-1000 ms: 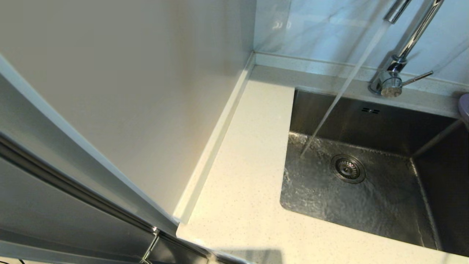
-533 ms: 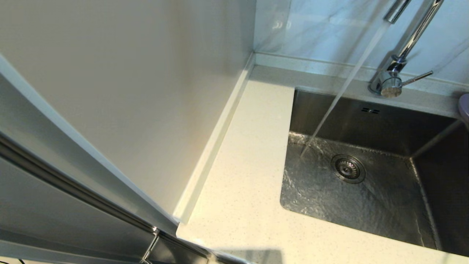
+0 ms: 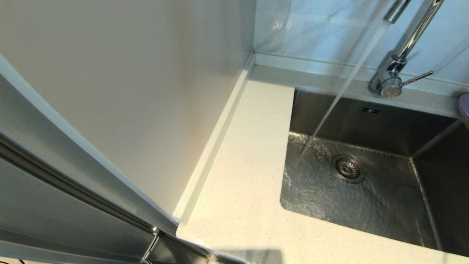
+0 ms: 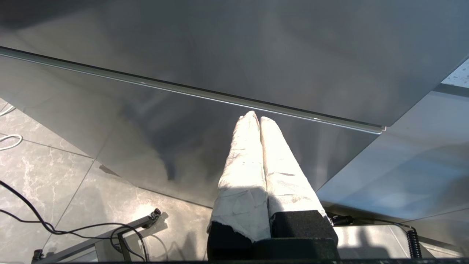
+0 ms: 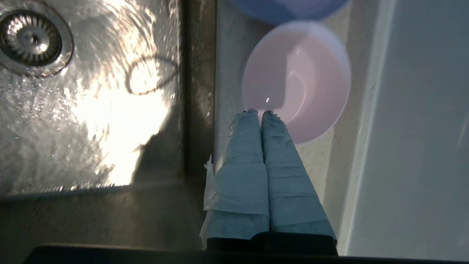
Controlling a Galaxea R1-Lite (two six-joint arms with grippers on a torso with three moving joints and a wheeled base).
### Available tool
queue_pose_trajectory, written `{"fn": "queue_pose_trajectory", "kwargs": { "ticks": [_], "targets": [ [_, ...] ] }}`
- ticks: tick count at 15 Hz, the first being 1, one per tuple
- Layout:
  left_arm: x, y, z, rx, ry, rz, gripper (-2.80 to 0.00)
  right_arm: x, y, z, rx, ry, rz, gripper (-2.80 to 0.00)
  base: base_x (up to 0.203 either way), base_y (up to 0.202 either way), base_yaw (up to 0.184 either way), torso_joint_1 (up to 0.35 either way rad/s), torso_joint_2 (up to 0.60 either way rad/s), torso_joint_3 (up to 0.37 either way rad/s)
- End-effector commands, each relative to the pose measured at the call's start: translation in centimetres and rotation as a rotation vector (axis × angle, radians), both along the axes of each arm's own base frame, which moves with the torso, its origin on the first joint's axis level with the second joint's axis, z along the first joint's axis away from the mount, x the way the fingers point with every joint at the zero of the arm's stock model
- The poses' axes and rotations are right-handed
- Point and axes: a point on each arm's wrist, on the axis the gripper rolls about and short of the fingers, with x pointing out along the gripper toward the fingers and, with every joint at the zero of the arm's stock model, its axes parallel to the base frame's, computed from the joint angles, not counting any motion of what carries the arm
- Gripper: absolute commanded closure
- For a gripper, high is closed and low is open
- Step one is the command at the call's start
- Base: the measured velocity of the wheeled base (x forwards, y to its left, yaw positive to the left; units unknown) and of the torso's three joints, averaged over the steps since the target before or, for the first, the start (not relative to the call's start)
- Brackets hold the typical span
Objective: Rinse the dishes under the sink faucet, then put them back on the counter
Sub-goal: Place the bowl on the table, then pick up the bowl
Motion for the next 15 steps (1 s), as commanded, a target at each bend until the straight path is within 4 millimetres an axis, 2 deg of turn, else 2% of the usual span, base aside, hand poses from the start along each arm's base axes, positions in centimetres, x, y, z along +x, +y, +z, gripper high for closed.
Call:
{"fn": "queue_pose_trajectory", "kwargs": {
  "ticks": [1, 8, 15],
  "targets": [
    [0.0, 0.0, 0.0, -0.002, 0.0, 0.0, 0.0, 0.1, -0.5, -0.1, -0.013, -0.003, 0.015, 0.0, 0.0, 0.0, 0.0, 0.0, 0.0, 0.0],
    [0.0, 0.0, 0.0, 0.0, 0.0, 0.0, 0.0, -1.0, 0.6, 0.4, -0.002, 0.012, 0.021, 0.0, 0.0, 0.0, 0.0, 0.0, 0.0, 0.0],
    [0.0, 0.0, 0.0, 0.0, 0.0, 0.0, 0.0, -1.9, 0.6, 0.7, -0.007, 0.007, -0.009, 0.0, 0.0, 0.0, 0.0, 0.0, 0.0, 0.0]
  ]
}}
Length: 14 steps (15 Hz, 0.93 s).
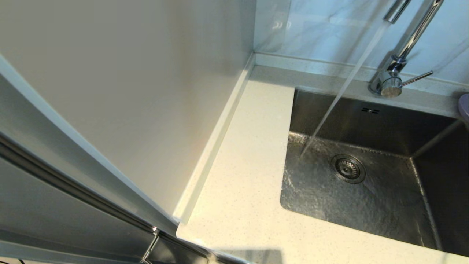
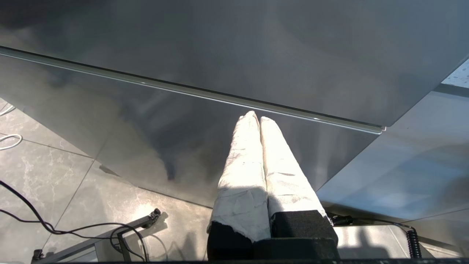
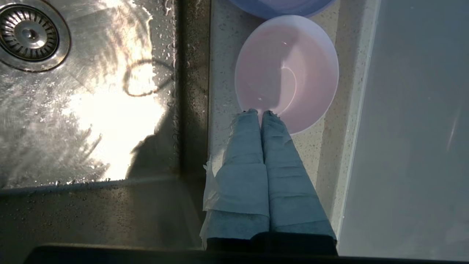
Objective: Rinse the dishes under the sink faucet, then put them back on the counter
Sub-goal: Pick up the bowl
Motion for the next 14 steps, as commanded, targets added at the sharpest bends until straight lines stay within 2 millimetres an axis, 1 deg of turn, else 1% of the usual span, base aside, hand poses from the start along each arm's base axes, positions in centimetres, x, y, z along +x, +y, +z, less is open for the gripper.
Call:
{"fn": "queue_pose_trajectory", "kwargs": {
  "ticks": [1, 14],
  "targets": [
    [0.0, 0.0, 0.0, 0.0, 0.0, 0.0, 0.0, -0.45, 0.22, 0.21, -0.005, -0.003, -0.003, 0.0, 0.0, 0.0, 0.0, 0.0, 0.0, 0.0],
    [0.0, 0.0, 0.0, 0.0, 0.0, 0.0, 0.0, -0.85, 0.61, 0.59, -0.017, -0.015, -0.006, 0.0, 0.0, 0.0, 0.0, 0.0, 0.0, 0.0]
  ]
}}
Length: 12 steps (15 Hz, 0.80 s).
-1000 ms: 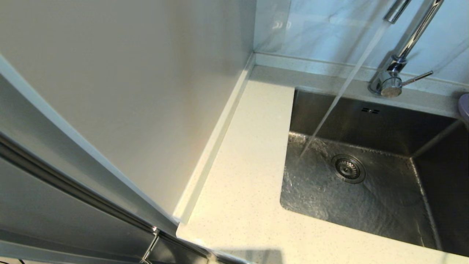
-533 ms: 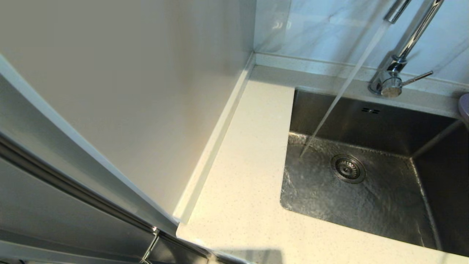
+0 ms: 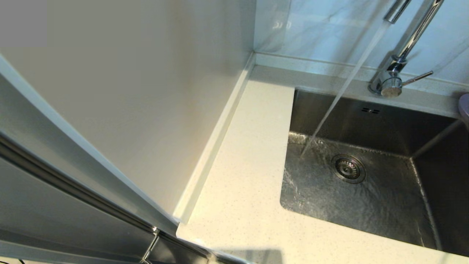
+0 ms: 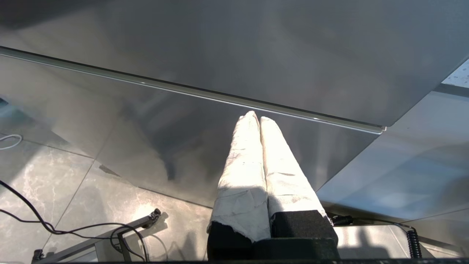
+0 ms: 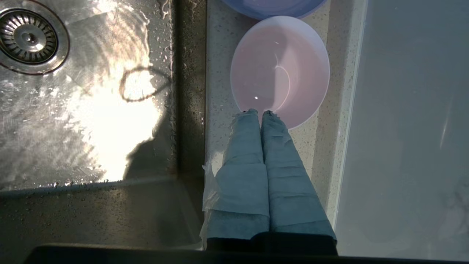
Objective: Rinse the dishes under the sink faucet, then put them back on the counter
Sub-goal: Pick up the bowl
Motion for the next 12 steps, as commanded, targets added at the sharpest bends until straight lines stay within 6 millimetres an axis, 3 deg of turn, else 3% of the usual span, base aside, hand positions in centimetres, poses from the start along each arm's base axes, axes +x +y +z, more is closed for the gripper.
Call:
{"fn": "queue_pose_trajectory", "kwargs": {
  "ticks": [1, 6, 12],
  "targets": [
    [0.0, 0.0, 0.0, 0.0, 0.0, 0.0, 0.0, -0.05, 0.06, -0.02, 0.003, 0.004, 0.003, 0.0, 0.0, 0.0, 0.0, 0.0, 0.0, 0.0],
    [0.0, 0.0, 0.0, -0.001, 0.0, 0.0, 0.0, -0.05, 0.06, -0.02, 0.003, 0.004, 0.003, 0.0, 0.0, 0.0, 0.0, 0.0, 0.0, 0.0],
    [0.0, 0.0, 0.0, 0.0, 0.0, 0.0, 0.0, -0.01, 0.02, -0.05, 0.004, 0.005, 0.003, 0.0, 0.0, 0.0, 0.0, -0.138, 0.27, 0.125]
  ]
}}
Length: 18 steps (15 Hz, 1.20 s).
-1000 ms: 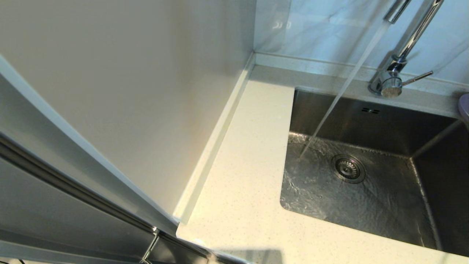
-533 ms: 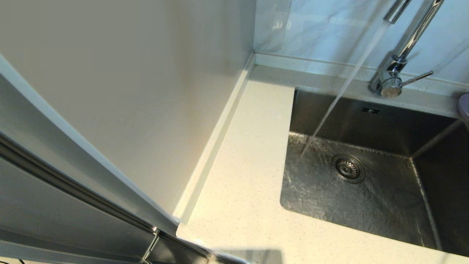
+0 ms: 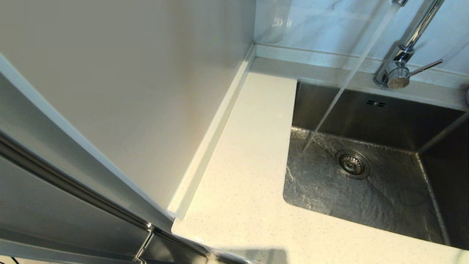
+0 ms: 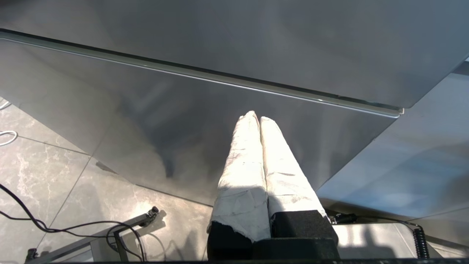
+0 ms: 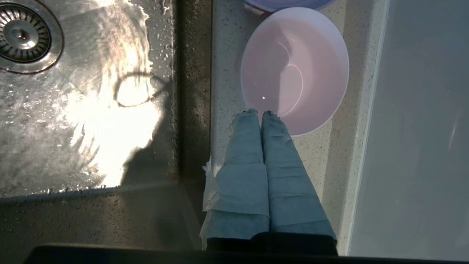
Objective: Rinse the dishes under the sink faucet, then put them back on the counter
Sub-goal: Pick up the bowl
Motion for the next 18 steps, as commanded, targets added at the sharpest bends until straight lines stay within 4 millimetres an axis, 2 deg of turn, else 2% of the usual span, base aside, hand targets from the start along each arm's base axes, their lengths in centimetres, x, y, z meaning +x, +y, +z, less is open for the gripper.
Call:
{"fn": "queue_pose_trajectory", "kwargs": {
  "ticks": [1, 9, 13, 18],
  "targets": [
    [0.0, 0.0, 0.0, 0.0, 0.0, 0.001, 0.0, 0.02, 0.0, -0.08, 0.004, 0.005, 0.003, 0.0, 0.0, 0.0, 0.0, -0.022, 0.06, 0.032],
    [0.0, 0.0, 0.0, 0.0, 0.0, 0.001, 0.0, 0.04, -0.02, -0.01, -0.004, 0.004, 0.008, 0.0, 0.0, 0.0, 0.0, -0.002, 0.0, 0.002],
    [0.0, 0.0, 0.0, 0.0, 0.0, 0.001, 0.0, 0.08, -0.06, -0.05, -0.002, 0.005, 0.006, 0.0, 0.0, 0.0, 0.0, 0.178, -0.32, -0.148],
    [0.0, 0.0, 0.0, 0.0, 0.0, 0.001, 0.0, 0.09, -0.13, -0.09, -0.001, 0.006, 0.005, 0.0, 0.0, 0.0, 0.0, 0.042, -0.07, -0.03]
  ]
}}
